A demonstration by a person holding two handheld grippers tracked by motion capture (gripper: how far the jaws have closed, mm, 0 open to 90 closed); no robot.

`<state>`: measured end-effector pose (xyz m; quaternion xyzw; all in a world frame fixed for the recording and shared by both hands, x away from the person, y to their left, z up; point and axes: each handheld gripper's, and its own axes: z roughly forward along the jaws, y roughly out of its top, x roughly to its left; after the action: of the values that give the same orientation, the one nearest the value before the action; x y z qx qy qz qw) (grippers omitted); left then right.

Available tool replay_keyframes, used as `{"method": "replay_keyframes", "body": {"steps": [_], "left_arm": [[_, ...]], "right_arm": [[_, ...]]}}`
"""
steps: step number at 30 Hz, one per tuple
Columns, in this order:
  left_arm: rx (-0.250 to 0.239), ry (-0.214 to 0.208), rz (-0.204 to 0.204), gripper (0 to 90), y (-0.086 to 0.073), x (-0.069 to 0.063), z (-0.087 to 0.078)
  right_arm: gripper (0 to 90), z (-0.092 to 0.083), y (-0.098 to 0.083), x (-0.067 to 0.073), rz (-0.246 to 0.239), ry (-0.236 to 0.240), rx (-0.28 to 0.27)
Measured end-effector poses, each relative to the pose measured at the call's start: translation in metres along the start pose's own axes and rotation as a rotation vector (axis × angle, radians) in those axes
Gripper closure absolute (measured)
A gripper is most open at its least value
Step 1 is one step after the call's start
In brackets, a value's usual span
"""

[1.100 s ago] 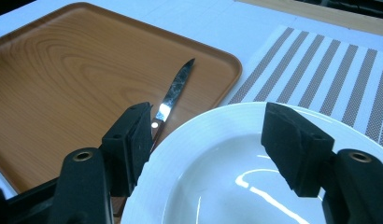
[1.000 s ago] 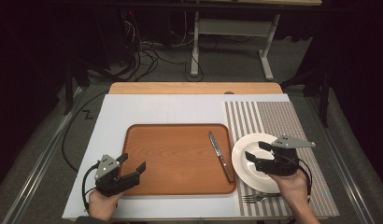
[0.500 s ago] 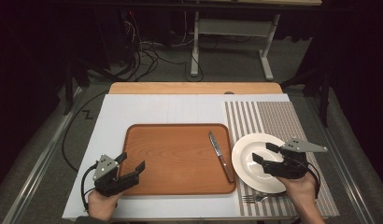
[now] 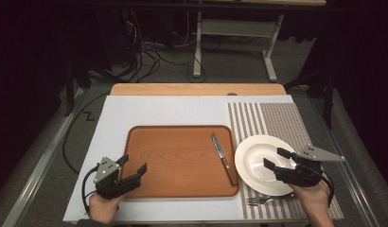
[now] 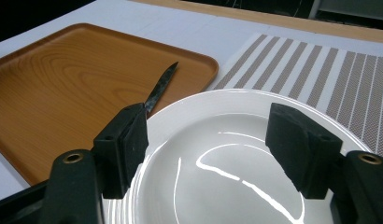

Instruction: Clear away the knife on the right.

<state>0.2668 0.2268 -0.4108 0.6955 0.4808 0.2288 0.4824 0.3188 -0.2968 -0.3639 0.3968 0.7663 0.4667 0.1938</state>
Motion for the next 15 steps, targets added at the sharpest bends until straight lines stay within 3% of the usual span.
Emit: {"method": "replay_keyframes", "body": {"steps": [15], "left_arm": [[-0.001, -0.002, 0.001, 25.2, 0.0, 0.0, -0.001]], "right_arm": [[26.1, -0.008, -0.022, -0.003, 0.025, -0.005, -0.054]]}}
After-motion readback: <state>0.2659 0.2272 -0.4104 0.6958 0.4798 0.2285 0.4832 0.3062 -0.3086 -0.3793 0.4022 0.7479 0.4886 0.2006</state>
